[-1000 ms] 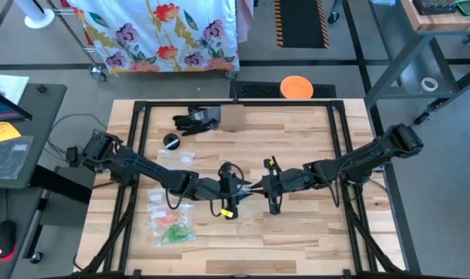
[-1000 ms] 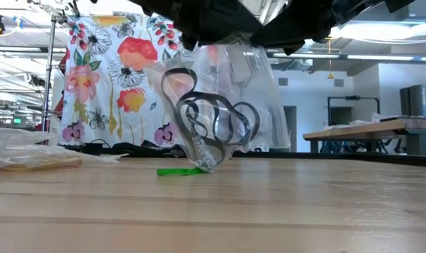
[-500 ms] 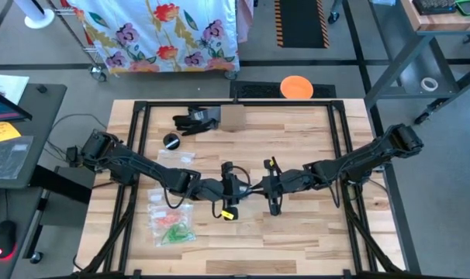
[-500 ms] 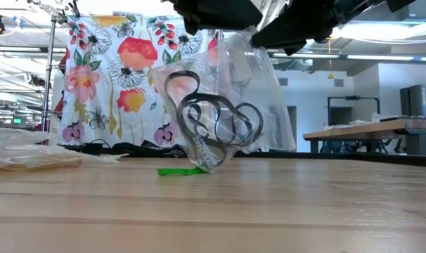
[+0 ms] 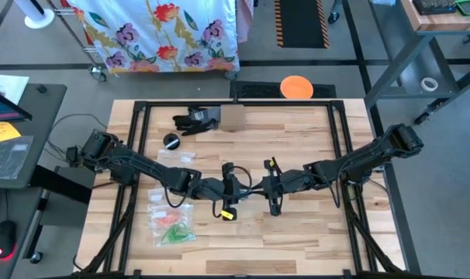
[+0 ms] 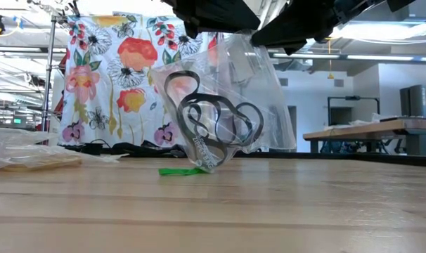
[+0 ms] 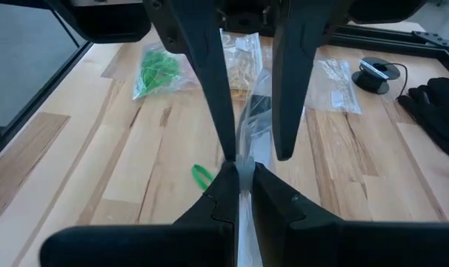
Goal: Sort rubber bands
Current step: Close the transparent zip bag
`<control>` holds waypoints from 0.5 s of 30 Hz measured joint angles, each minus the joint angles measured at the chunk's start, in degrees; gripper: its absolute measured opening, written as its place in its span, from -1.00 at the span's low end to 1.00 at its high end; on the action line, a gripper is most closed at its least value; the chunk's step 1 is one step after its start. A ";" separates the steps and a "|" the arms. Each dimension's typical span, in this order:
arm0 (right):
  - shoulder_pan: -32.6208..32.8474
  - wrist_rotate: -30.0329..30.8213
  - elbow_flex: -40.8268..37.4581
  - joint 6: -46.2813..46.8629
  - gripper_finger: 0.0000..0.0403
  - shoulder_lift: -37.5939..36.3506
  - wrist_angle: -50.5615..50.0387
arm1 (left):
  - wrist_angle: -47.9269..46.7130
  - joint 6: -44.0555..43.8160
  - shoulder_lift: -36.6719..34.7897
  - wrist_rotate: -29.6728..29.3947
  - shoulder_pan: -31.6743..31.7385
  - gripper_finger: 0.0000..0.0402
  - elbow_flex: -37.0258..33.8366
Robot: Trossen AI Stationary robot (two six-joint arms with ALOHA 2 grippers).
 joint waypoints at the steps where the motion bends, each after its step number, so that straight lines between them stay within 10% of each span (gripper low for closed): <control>1: 0.00 0.00 0.00 0.00 -0.91 0.00 0.02 | -0.23 0.32 0.00 0.58 0.03 -0.70 0.00; 15: 0.00 0.07 0.03 0.00 -0.91 -0.04 0.19 | 0.39 5.83 0.00 -4.30 -1.09 -1.00 -0.04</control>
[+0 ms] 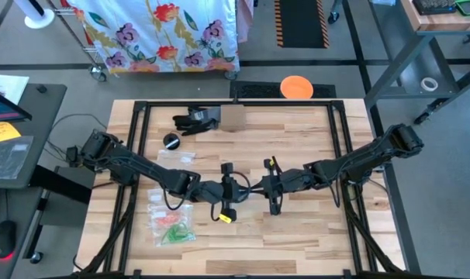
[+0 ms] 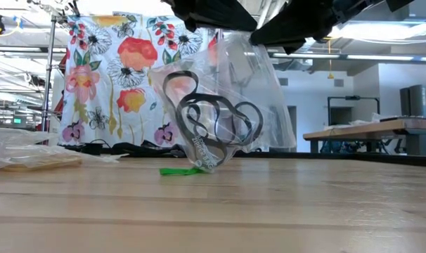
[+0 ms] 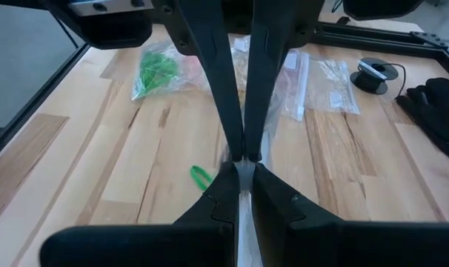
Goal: Sort rubber bands
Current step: Close the transparent zip bag
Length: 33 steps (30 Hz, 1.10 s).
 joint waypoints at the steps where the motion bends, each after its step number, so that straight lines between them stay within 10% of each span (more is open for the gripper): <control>1: -0.02 -0.02 0.04 -0.01 -0.91 0.00 0.03 | -0.09 0.53 -0.26 -0.51 -0.29 -1.00 -0.01; 25: -0.13 -0.11 -0.05 0.56 -0.91 0.07 -1.64 | 0.51 -4.66 -3.85 -4.63 -1.58 -0.99 0.00; 33: -0.13 -0.09 -0.05 0.39 -0.91 0.07 -1.39 | 0.06 -3.74 -3.82 2.12 -1.54 -0.64 -0.02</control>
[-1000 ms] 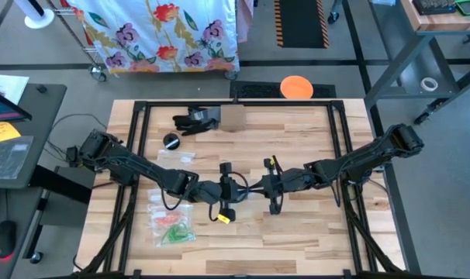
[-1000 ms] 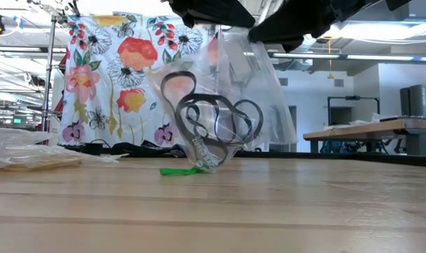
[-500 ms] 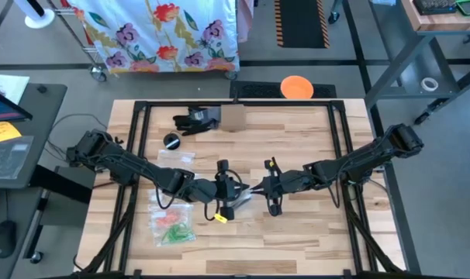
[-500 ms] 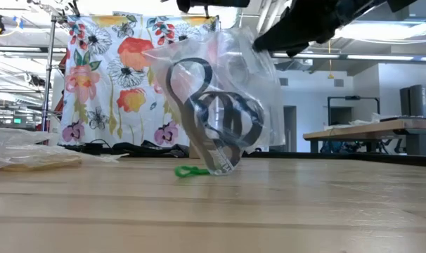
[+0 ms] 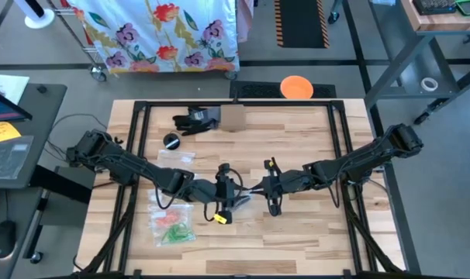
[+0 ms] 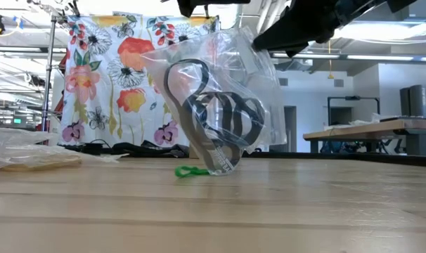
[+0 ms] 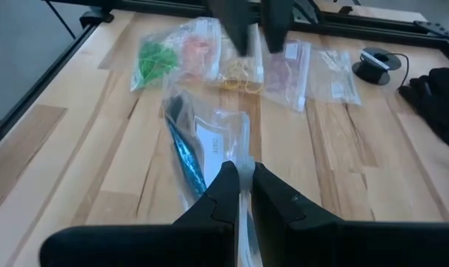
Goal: Sort rubber bands
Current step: Close the transparent zip bag
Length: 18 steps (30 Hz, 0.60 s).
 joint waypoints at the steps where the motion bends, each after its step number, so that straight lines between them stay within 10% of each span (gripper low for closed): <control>1: 0.00 0.00 0.00 0.00 -0.91 0.00 -0.01 | -0.12 0.39 0.00 0.49 0.00 -0.57 0.00; 9: 0.00 0.02 0.00 0.00 -0.91 0.00 0.15 | -2.19 -5.76 0.09 -1.35 2.35 -0.05 0.01; 18: -0.37 0.04 0.00 0.02 -0.91 0.00 0.15 | -2.66 -7.87 0.13 9.69 4.72 -0.03 0.00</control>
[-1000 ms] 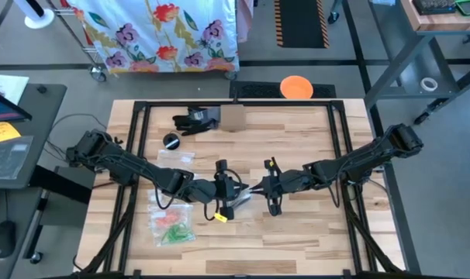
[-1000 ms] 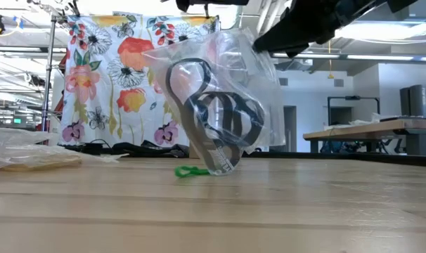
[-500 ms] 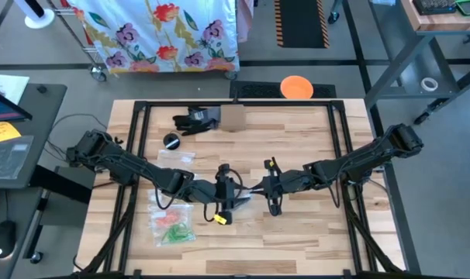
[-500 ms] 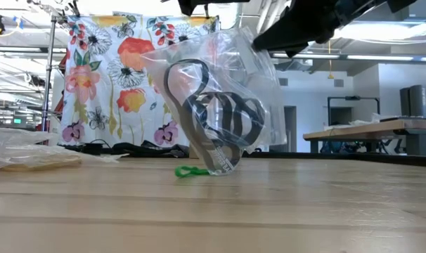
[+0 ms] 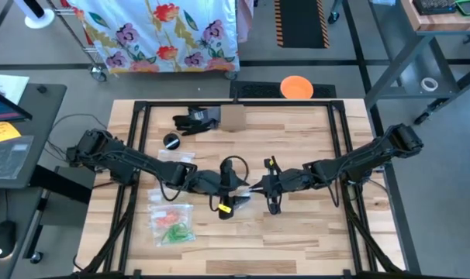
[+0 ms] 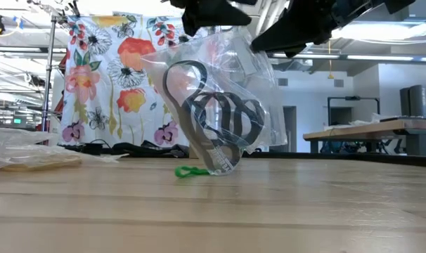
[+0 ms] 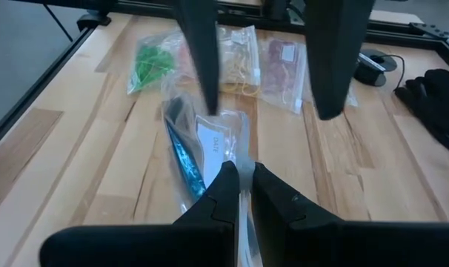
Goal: Sort rubber bands
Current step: Close the transparent zip bag
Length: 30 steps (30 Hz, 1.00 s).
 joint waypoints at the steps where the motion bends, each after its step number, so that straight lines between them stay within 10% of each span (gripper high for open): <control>1: 0.00 -0.02 0.00 0.00 -0.91 0.00 0.02 | -0.48 -0.37 0.00 0.61 -0.05 -0.03 0.00; 30: 0.00 0.00 0.07 0.17 -0.91 -0.07 -0.46 | -1.10 0.21 1.57 -1.48 0.39 -0.04 0.00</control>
